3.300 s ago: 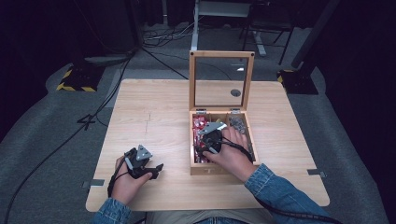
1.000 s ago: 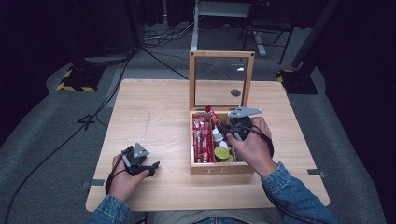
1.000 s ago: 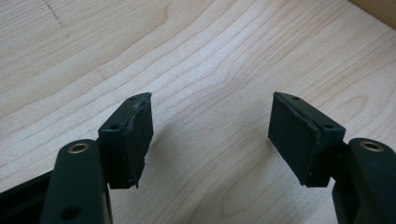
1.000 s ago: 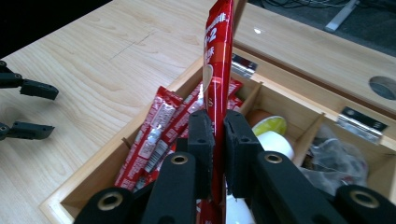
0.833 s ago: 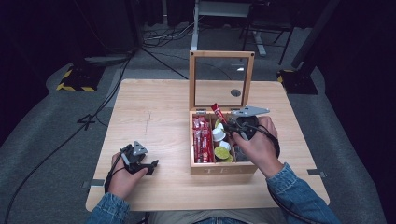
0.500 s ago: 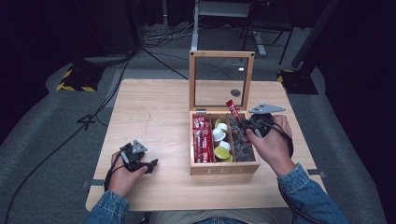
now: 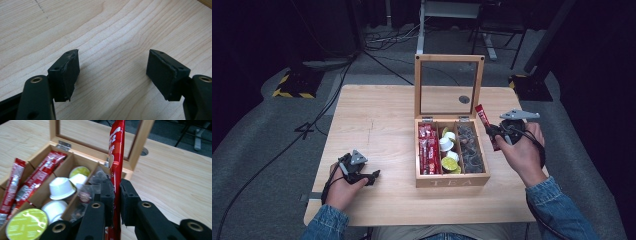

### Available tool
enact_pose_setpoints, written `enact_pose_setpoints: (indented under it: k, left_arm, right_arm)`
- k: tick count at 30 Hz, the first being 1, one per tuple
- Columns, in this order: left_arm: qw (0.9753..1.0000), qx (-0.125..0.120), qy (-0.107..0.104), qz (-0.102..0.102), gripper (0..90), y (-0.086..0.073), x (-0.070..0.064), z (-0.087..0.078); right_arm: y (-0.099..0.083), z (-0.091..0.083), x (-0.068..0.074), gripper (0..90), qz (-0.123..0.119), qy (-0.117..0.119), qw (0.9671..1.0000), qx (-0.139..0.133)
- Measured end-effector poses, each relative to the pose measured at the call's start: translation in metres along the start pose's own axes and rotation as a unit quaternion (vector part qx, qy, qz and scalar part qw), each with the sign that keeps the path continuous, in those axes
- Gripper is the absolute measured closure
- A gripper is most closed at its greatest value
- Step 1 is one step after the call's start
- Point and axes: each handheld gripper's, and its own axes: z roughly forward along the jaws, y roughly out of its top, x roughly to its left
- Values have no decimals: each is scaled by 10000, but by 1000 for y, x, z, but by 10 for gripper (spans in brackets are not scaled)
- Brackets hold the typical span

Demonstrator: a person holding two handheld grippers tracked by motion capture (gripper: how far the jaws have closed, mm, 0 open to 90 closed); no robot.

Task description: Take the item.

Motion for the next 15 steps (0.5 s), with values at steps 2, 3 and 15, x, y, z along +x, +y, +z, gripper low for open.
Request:
enact_pose_setpoints:
  k: [2, 3, 15]
  left_arm:
    - [10000, -10, 10, 2, 261, 0, 0, 0]
    - [10000, -17, 11, 6, 256, 0, 1, 0]
    - [9999, -125, -46, 58, 233, -4, 5, 0]
  right_arm:
    - [-3, 0, -6, 825, 32, -49, 10000, 15]
    - [-4, -1, -9, 825, 38, -65, 10000, 20]
    - [-22, 0, -44, 824, 272, -279, 9992, 109]
